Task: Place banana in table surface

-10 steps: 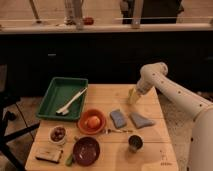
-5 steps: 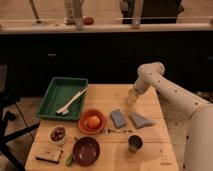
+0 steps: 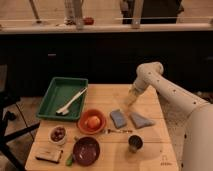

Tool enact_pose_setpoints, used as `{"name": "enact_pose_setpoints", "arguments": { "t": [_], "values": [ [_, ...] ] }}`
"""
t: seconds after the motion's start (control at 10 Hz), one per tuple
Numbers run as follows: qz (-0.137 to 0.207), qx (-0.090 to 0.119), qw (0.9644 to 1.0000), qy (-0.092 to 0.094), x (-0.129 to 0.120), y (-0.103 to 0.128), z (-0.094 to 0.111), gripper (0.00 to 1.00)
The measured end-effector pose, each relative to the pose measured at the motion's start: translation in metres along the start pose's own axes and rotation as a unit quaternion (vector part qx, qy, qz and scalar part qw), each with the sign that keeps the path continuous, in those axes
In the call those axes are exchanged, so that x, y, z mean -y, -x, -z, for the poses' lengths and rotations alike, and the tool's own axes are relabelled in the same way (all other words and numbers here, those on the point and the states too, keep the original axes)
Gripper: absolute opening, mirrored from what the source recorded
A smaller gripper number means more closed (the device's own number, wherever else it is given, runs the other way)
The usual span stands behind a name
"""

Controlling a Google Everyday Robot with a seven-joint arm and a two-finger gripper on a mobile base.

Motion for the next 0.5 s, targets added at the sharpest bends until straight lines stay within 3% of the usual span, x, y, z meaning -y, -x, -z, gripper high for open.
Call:
{"name": "enact_pose_setpoints", "arguments": {
  "t": [0.3, 0.5],
  "values": [
    [0.001, 0.000, 1.0000, 0.005, -0.0006, -0.0065, 0.0021, 0.40],
    [0.002, 0.000, 1.0000, 0.008, -0.0044, -0.0034, 0.0010, 0.30]
  ]
}}
